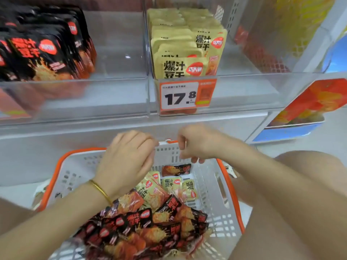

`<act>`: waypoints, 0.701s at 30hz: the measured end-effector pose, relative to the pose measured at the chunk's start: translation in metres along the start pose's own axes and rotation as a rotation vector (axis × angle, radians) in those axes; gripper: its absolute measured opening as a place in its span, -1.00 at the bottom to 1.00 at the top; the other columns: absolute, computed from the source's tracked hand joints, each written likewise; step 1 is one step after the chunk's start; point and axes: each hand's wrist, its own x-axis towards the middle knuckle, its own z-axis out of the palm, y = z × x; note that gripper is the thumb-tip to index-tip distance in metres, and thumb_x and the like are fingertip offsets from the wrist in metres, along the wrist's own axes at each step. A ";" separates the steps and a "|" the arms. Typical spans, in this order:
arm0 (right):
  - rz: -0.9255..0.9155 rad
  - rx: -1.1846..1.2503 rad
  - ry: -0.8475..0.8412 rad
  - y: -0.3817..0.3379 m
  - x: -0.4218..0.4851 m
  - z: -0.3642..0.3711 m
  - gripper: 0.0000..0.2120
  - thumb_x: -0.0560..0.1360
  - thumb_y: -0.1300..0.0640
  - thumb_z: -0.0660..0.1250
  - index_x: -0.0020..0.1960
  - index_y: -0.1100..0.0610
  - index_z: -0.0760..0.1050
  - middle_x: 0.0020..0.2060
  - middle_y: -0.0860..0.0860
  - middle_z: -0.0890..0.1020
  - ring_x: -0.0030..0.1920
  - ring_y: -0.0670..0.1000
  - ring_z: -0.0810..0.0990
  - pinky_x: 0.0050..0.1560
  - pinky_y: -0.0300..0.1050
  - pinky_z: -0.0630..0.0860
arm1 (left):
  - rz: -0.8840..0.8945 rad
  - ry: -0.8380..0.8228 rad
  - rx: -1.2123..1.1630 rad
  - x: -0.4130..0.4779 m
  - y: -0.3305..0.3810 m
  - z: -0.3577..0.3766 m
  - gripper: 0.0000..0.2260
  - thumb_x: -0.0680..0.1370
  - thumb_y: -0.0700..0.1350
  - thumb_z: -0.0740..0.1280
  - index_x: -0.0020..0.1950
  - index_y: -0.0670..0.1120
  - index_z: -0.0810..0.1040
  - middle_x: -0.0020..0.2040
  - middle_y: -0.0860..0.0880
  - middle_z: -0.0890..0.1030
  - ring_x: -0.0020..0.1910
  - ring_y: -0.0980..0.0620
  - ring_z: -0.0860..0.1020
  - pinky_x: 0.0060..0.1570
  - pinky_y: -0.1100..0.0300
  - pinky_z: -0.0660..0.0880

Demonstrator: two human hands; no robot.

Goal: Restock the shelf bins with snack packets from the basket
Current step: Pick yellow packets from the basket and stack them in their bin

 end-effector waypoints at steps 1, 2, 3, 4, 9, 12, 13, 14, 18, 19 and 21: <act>0.008 -0.148 -0.107 0.005 0.022 0.027 -0.87 0.51 0.22 0.34 -0.15 0.19 0.39 -0.22 0.12 0.55 -0.21 0.10 0.56 -0.42 -0.18 0.42 | -0.023 -0.079 0.007 -0.006 -0.004 0.011 -0.70 0.54 -0.06 0.09 0.00 -0.11 0.60 -0.03 -0.03 0.62 -0.03 -0.10 0.53 -0.06 0.03 0.36; -0.001 -0.265 -0.183 0.013 0.045 0.056 -0.86 0.52 0.23 0.32 -0.17 0.19 0.37 -0.18 0.11 0.52 -0.14 0.10 0.54 -0.39 -0.18 0.39 | -0.052 -0.145 0.006 -0.009 -0.008 0.021 -0.69 0.52 -0.05 0.08 -0.01 -0.10 0.60 -0.05 -0.02 0.62 -0.06 -0.10 0.54 -0.10 0.04 0.39; 0.014 -0.337 -0.222 0.024 0.065 0.083 -0.88 0.53 0.23 0.30 -0.13 0.19 0.37 -0.13 0.11 0.54 -0.07 0.11 0.56 -0.31 -0.16 0.40 | -0.083 -0.202 -0.001 -0.011 -0.010 0.028 -0.67 0.51 -0.04 0.07 -0.02 -0.09 0.60 -0.06 -0.02 0.63 -0.07 -0.10 0.55 -0.12 0.05 0.43; 0.058 -0.358 -0.230 0.038 0.082 0.112 -0.93 0.53 0.24 0.30 -0.05 0.20 0.40 -0.05 0.10 0.58 -0.01 0.10 0.58 -0.23 -0.13 0.42 | -0.111 -0.244 -0.010 -0.012 -0.012 0.032 -0.65 0.49 -0.04 0.06 -0.02 -0.09 0.61 -0.08 -0.02 0.64 -0.09 -0.10 0.57 -0.13 0.05 0.46; 0.357 0.106 -0.033 0.081 0.116 0.214 -0.48 0.47 -0.02 0.39 0.30 0.20 0.31 0.17 0.12 0.46 0.09 0.12 0.50 -0.04 -0.05 0.43 | -0.168 -0.332 0.023 -0.012 -0.020 0.045 -0.63 0.45 -0.03 0.03 -0.14 -0.09 0.61 -0.15 -0.03 0.63 -0.13 -0.10 0.58 -0.13 0.01 0.49; 0.304 0.267 0.038 0.060 0.129 0.236 -0.51 0.41 -0.13 0.42 0.15 0.16 0.37 0.10 0.09 0.49 0.08 0.10 0.50 -0.04 -0.06 0.43 | -0.205 -0.389 0.012 -0.009 -0.023 0.050 -0.64 0.42 -0.04 0.03 -0.16 -0.11 0.61 -0.18 -0.05 0.62 -0.13 -0.13 0.57 -0.10 -0.01 0.51; 0.270 0.255 0.010 0.050 0.132 0.240 -0.54 0.40 -0.10 0.44 0.12 0.15 0.37 0.08 0.09 0.51 0.09 0.11 0.52 -0.04 -0.05 0.45 | -0.215 -0.407 0.016 -0.009 -0.023 0.051 -0.64 0.42 -0.05 0.04 -0.17 -0.11 0.61 -0.19 -0.05 0.62 -0.14 -0.13 0.57 -0.11 -0.01 0.52; 0.236 0.200 -0.025 0.040 0.135 0.243 -0.54 0.40 -0.08 0.45 0.12 0.15 0.37 0.08 0.09 0.52 0.11 0.12 0.53 -0.03 -0.03 0.47 | -0.223 -0.416 0.020 -0.009 -0.024 0.052 -0.66 0.42 -0.06 0.05 -0.17 -0.11 0.61 -0.20 -0.05 0.62 -0.15 -0.13 0.56 -0.12 -0.01 0.52; 0.231 0.030 0.035 0.033 0.138 0.254 -0.65 0.43 0.06 0.46 0.11 0.14 0.41 0.04 0.07 0.54 0.09 0.11 0.56 -0.06 -0.03 0.52 | -0.265 -0.433 0.006 -0.016 -0.029 0.056 -0.69 0.45 -0.07 0.12 -0.03 -0.14 0.61 -0.07 -0.09 0.63 -0.02 -0.15 0.54 0.02 -0.03 0.48; 0.244 0.074 0.048 0.036 0.139 0.252 -0.71 0.43 0.05 0.46 0.00 0.12 0.41 -0.03 0.05 0.54 0.02 0.09 0.56 -0.13 -0.07 0.48 | -0.276 -0.446 0.007 -0.017 -0.031 0.056 -0.68 0.48 -0.07 0.10 0.03 -0.13 0.59 0.00 -0.08 0.62 0.05 -0.13 0.51 0.09 -0.02 0.44; 0.258 0.221 0.051 0.043 0.142 0.239 -0.65 0.40 0.04 0.48 -0.24 0.08 0.29 -0.22 0.00 0.46 -0.15 0.05 0.47 -0.29 -0.15 0.33 | -0.304 -0.483 -0.003 -0.020 -0.032 0.055 -0.72 0.56 -0.06 0.10 0.15 -0.08 0.53 0.13 -0.03 0.56 0.17 -0.07 0.44 0.19 0.04 0.36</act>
